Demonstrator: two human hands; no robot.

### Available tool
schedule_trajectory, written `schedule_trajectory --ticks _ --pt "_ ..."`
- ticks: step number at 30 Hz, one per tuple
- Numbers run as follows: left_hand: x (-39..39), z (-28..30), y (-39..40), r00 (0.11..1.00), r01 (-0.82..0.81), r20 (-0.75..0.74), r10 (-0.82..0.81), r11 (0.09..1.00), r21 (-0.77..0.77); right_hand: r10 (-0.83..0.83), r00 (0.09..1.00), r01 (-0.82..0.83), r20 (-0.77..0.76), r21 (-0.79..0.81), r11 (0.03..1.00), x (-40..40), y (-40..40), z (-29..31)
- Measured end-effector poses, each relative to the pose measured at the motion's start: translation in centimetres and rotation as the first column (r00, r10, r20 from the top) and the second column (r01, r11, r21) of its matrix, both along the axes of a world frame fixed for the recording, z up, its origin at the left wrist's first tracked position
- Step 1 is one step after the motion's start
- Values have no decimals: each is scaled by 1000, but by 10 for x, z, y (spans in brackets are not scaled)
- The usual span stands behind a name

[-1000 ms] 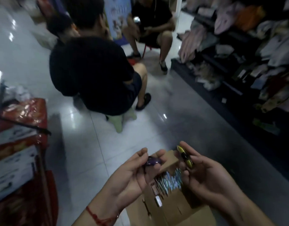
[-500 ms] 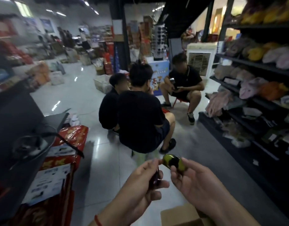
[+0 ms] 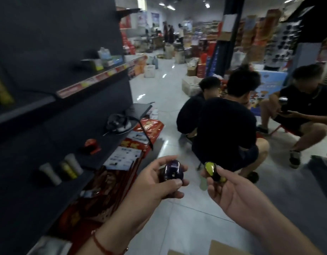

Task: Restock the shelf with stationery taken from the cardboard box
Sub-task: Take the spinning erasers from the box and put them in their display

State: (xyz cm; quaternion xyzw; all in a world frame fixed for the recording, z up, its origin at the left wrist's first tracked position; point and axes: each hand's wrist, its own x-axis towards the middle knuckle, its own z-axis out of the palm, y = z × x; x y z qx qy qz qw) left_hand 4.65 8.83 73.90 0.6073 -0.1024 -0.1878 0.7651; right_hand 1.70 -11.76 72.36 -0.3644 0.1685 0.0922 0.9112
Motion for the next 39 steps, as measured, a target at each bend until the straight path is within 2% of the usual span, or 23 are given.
schedule_trajectory --ticks 3,6,9,11,14,17,20,25,32,39 --pt "-8 -1 41 997 -79 6 79 996 -30 93 996 -93 1 -28 995 9 36 1" --pt "-10 -2 84 981 -175 -103 162 976 -129 159 987 -157 18 -81 984 20 81 3" --pt "-9 -2 134 945 -293 -190 265 946 -141 210 976 -197 55 -185 963 34 131 3" --pt "-6 -3 174 915 -375 -201 349 921 -108 274 958 -230 87 -343 911 44 169 3" --pt "-2 -5 246 883 -442 -185 431 896 -27 367 921 -230 130 -580 781 58 234 2" --pt "4 -5 324 858 -493 -152 491 869 25 444 883 -237 154 -669 704 72 306 6" --pt "12 -1 396 821 -555 -112 560 828 74 477 858 -227 189 -693 684 91 376 7" --pt "24 13 497 719 -682 -56 693 718 140 508 832 -266 222 -644 717 125 480 10" --pt "34 41 603 555 -825 41 831 544 152 647 693 -368 317 -617 696 183 604 30" --pt "47 53 671 413 -889 233 880 334 313 753 513 -414 412 -650 638 244 703 55"
